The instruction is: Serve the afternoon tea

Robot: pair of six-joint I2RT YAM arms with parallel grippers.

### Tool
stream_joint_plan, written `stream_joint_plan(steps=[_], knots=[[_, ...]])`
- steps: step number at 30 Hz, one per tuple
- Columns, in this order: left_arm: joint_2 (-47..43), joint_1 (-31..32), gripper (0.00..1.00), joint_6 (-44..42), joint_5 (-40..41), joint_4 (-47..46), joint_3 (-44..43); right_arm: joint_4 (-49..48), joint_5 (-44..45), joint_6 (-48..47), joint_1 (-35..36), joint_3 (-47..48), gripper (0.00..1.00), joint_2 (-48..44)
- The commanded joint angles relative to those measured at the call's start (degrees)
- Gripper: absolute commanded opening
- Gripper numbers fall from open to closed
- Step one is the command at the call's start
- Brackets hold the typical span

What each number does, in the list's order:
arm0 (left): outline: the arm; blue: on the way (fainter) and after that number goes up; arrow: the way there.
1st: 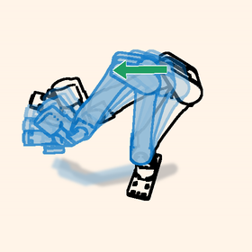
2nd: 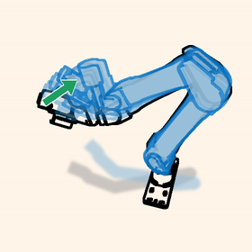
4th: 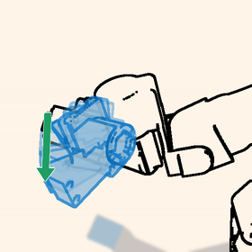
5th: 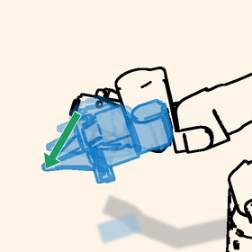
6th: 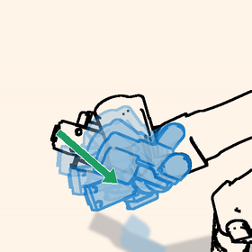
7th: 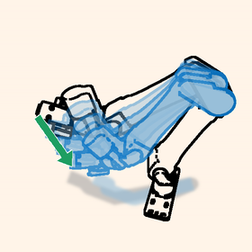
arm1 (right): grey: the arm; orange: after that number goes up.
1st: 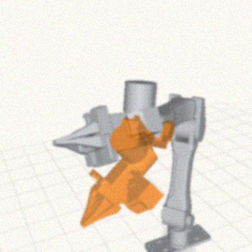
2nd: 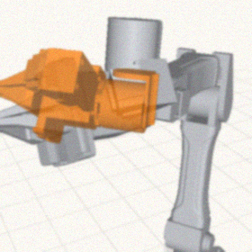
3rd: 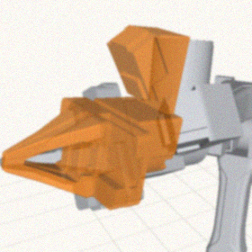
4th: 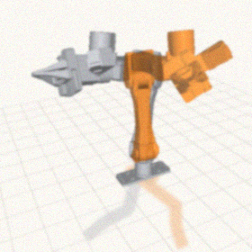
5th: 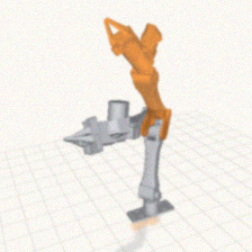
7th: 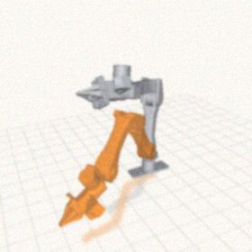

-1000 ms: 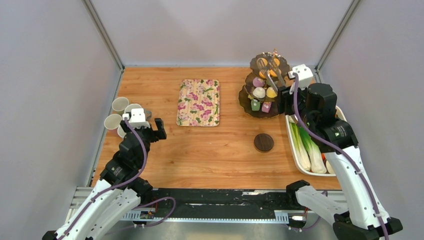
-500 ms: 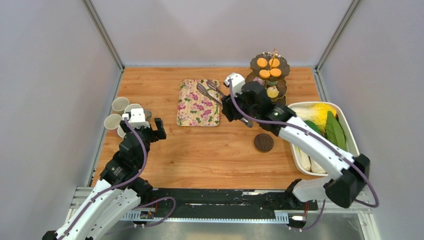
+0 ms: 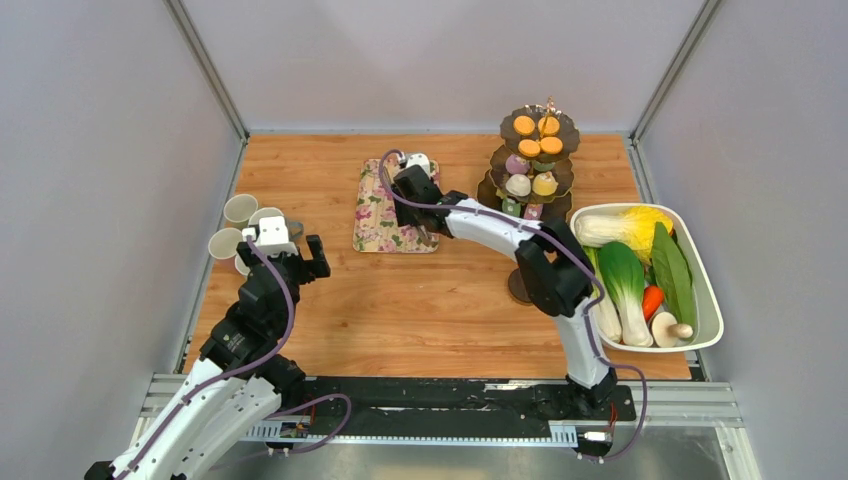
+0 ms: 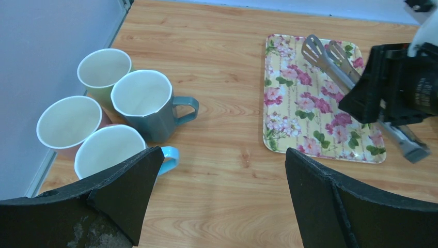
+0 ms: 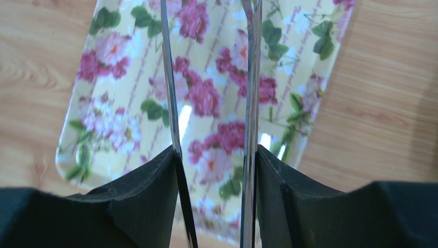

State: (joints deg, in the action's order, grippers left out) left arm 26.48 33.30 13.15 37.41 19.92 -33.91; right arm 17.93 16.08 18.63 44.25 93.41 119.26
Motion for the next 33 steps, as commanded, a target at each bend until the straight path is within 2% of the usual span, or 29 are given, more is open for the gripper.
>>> stream_joint_plan(steps=[1, 10, 15, 20, 26, 33], knots=[[0.7, 0.0, 1.00, -0.1, 1.2, -0.7, 0.1, -4.0, 6.6, 6.7, 0.6, 9.9, 0.54, 7.2], [1.1, 0.0, 1.00, -0.1, 1.4, -0.5, 0.2, -4.0, 8.7, 7.8, 0.4, 23.2, 0.55, 21.8], [1.0, 0.1, 1.00, 0.0, 1.3, -0.5, 0.2, -3.9, 8.0, 7.6, -0.7, 26.7, 0.64, 24.3], [0.7, 0.1, 1.00, 0.0, 0.7, -0.7, 0.1, -3.9, 5.4, 4.5, -0.7, 22.8, 0.77, 17.5], [-0.6, 0.0, 1.00, 0.2, 0.1, -0.8, 0.2, -3.6, 3.2, 0.4, -0.7, 9.3, 0.86, 1.7], [-2.2, 0.0, 1.00, 0.3, 0.1, -0.7, 0.1, -1.7, -0.7, 1.8, 2.1, -11.0, 0.77, -13.6]])
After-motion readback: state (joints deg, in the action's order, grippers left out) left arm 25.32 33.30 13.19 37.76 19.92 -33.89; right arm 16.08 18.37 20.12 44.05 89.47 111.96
